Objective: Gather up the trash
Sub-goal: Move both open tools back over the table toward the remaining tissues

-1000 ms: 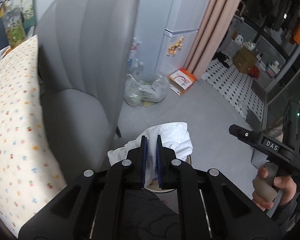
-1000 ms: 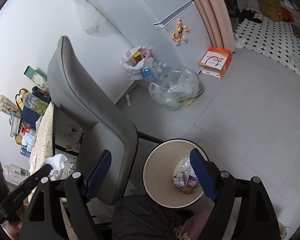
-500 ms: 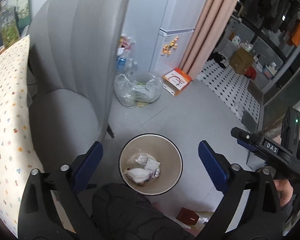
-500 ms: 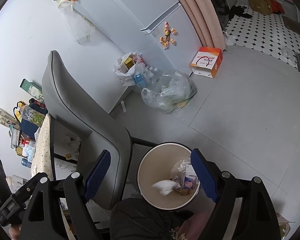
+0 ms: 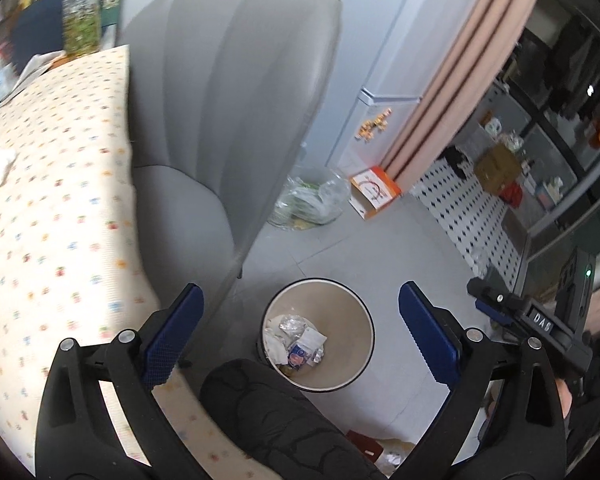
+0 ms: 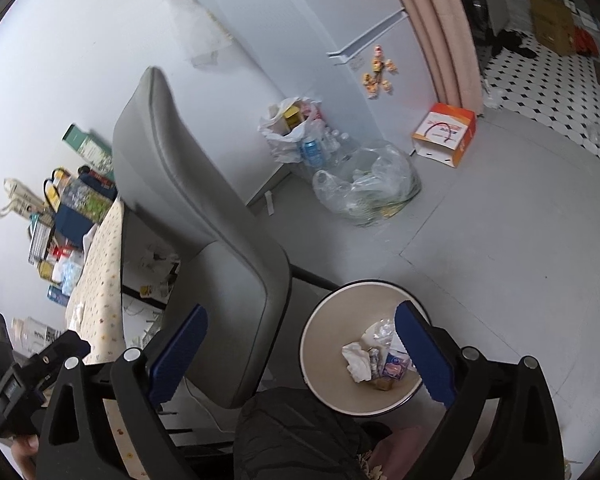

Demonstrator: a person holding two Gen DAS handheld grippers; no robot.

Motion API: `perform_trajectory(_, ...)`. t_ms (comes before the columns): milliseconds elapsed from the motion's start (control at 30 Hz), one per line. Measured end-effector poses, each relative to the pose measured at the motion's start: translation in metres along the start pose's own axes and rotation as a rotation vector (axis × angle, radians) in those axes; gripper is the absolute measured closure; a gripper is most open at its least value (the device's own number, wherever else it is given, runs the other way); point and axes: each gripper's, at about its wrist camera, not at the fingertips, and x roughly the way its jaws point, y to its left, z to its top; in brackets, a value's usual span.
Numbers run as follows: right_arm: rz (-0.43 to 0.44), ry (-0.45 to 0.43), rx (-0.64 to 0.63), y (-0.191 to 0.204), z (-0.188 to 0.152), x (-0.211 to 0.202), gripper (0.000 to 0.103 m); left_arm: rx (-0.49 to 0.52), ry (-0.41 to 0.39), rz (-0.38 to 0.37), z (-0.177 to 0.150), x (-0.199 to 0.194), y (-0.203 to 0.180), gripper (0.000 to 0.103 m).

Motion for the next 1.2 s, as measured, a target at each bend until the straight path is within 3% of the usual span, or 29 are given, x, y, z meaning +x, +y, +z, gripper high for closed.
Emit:
perform_trajectory(567,0.028,0.009,-0.177,0.101,-0.022,-0.006,0.008,-0.187,-0.154,0.012,-0.01,-0.073,0.091,0.006)
perform_trajectory(1200,0.13,0.097,-0.338,0.209,-0.068,0.018,0.008,-0.366,-0.266,0.174,-0.055,-0.144,0.21,0.006)
